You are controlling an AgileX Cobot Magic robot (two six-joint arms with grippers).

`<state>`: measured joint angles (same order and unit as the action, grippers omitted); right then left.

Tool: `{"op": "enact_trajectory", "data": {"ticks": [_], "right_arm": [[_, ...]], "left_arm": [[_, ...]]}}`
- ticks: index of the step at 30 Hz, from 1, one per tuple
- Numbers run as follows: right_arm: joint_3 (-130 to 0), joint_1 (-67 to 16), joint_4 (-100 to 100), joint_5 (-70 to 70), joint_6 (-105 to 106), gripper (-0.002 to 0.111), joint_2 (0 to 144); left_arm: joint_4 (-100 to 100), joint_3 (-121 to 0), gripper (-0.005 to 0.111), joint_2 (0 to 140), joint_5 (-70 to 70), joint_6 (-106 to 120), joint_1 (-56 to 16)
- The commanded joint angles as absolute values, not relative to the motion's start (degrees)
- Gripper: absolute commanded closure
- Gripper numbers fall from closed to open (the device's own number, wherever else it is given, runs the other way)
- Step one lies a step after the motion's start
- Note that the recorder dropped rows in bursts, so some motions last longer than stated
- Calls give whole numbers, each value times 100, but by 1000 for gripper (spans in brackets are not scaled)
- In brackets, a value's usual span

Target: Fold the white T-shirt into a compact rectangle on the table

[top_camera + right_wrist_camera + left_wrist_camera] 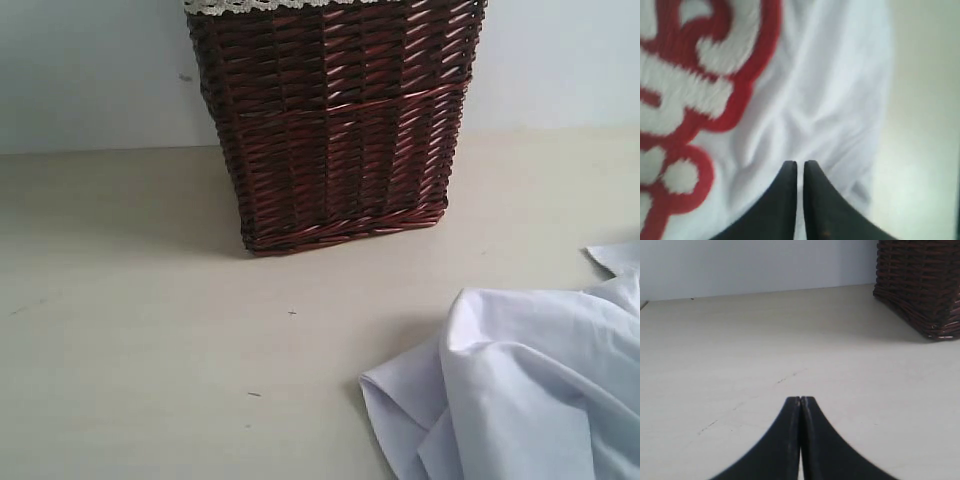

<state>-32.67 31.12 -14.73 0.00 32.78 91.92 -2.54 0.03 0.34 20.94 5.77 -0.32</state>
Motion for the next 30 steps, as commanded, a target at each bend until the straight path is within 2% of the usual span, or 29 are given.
{"op": "enact_trajectory", "data": {"ticks": [1, 3, 6, 8, 10, 12, 17, 22, 30], "right_arm": [[-3436, 3130, -1489, -324, 3282, 87, 8313], [-3577, 3130, -1489, -496, 3125, 79, 8157], [-3904, 3031, -1499, -1123, 2267, 77, 8316], [-4194, 2828, -1589, -1352, 1605, 83, 8631], [-4607, 2507, -1722, -1285, 893, 97, 9067], [-5009, 2154, -1863, -978, 438, 108, 9495], [-6146, 1300, -2048, 480, 334, 108, 10401], [-6914, 891, -1807, 2178, 939, 108, 11138], [-6957, 865, -1531, 2620, 1281, 108, 11515]], "left_arm": [[-256, 0, 107, 0, 2056, 576, -68], [-256, 0, 107, 0, 2056, 576, -68], [-256, 0, 107, 0, 2056, 576, -68], [-256, 0, 107, 0, 2056, 576, -68], [-256, 0, 107, 0, 2056, 576, -68], [-256, 0, 107, 0, 2056, 576, -68], [-256, 0, 107, 0, 2056, 576, -68], [-256, 0, 107, 0, 2056, 576, -68], [-256, 0, 107, 0, 2056, 576, -68]]}}
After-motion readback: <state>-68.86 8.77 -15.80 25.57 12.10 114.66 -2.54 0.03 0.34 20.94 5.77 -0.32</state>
